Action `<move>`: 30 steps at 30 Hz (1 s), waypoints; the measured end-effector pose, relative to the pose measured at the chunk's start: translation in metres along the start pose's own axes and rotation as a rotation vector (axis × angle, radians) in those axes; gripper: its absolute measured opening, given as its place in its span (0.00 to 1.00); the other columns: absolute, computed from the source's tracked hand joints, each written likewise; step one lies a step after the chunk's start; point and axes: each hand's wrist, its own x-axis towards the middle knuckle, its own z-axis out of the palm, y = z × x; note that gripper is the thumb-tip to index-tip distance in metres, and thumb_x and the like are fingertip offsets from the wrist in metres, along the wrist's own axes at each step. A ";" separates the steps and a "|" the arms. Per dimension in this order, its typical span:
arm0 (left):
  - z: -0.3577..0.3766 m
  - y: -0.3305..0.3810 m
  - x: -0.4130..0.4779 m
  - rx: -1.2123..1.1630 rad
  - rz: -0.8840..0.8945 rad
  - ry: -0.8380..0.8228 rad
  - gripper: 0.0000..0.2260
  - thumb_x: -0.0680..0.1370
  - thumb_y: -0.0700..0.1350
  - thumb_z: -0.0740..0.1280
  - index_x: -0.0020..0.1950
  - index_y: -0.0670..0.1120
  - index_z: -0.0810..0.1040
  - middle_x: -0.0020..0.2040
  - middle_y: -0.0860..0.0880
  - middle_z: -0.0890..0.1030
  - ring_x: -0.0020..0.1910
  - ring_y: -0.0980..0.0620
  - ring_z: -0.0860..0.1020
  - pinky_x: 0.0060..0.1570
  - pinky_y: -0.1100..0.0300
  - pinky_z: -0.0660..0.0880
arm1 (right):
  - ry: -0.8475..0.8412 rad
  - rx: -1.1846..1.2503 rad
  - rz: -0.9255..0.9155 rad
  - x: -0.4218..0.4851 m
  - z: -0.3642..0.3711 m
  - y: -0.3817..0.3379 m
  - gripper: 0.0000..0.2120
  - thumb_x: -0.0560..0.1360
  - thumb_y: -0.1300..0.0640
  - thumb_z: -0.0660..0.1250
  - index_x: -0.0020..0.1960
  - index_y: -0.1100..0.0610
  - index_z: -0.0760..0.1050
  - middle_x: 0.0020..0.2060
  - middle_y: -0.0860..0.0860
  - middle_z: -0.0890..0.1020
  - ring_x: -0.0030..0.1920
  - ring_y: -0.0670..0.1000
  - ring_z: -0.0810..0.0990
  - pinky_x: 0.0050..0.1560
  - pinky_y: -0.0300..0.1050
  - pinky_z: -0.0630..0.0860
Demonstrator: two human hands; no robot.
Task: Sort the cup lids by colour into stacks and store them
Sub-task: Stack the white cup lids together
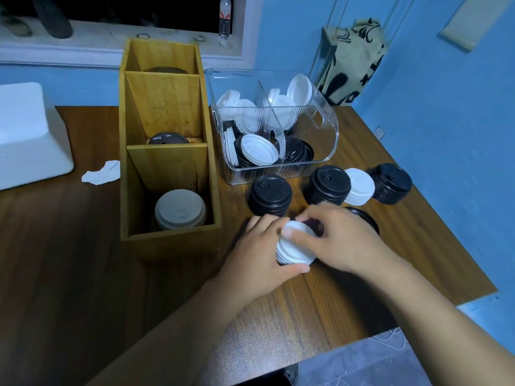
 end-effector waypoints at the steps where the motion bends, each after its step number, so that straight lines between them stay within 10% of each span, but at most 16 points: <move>1: -0.001 0.000 0.000 0.005 0.001 -0.004 0.37 0.67 0.69 0.72 0.71 0.54 0.71 0.62 0.61 0.70 0.64 0.57 0.66 0.64 0.56 0.70 | 0.072 0.042 -0.021 0.008 -0.006 -0.005 0.26 0.69 0.22 0.60 0.48 0.43 0.77 0.44 0.40 0.79 0.43 0.41 0.77 0.42 0.45 0.75; 6: -0.001 0.000 0.000 0.016 -0.012 -0.009 0.39 0.67 0.69 0.73 0.74 0.56 0.67 0.66 0.61 0.69 0.67 0.58 0.65 0.66 0.56 0.70 | 0.278 0.103 -0.155 0.068 -0.022 -0.041 0.07 0.76 0.44 0.70 0.51 0.47 0.80 0.45 0.42 0.83 0.43 0.44 0.78 0.48 0.45 0.76; 10: -0.001 0.001 -0.001 0.003 -0.012 -0.005 0.39 0.67 0.68 0.74 0.74 0.55 0.68 0.65 0.61 0.69 0.67 0.59 0.65 0.66 0.58 0.71 | 0.230 -0.082 -0.142 0.114 -0.016 -0.064 0.15 0.77 0.42 0.68 0.60 0.48 0.79 0.55 0.47 0.83 0.55 0.53 0.80 0.51 0.47 0.73; 15: -0.002 0.001 0.000 -0.029 -0.012 0.000 0.38 0.67 0.67 0.74 0.72 0.55 0.69 0.63 0.61 0.70 0.66 0.58 0.66 0.65 0.55 0.71 | 0.258 -0.260 -0.068 0.129 -0.003 -0.076 0.11 0.79 0.44 0.65 0.49 0.50 0.79 0.46 0.51 0.82 0.48 0.58 0.81 0.40 0.46 0.68; 23: -0.002 -0.002 0.001 -0.005 -0.008 0.002 0.39 0.67 0.69 0.74 0.73 0.56 0.68 0.64 0.61 0.69 0.66 0.57 0.65 0.65 0.55 0.71 | 0.388 1.008 0.091 0.028 -0.005 -0.029 0.09 0.82 0.56 0.65 0.47 0.59 0.80 0.37 0.58 0.82 0.37 0.54 0.79 0.41 0.48 0.77; 30: -0.003 0.000 0.001 -0.002 -0.033 -0.006 0.39 0.67 0.66 0.76 0.74 0.56 0.68 0.65 0.62 0.69 0.67 0.60 0.64 0.66 0.59 0.68 | 0.346 1.380 0.434 -0.058 0.019 0.018 0.10 0.83 0.58 0.62 0.50 0.61 0.80 0.39 0.58 0.83 0.41 0.51 0.81 0.44 0.42 0.81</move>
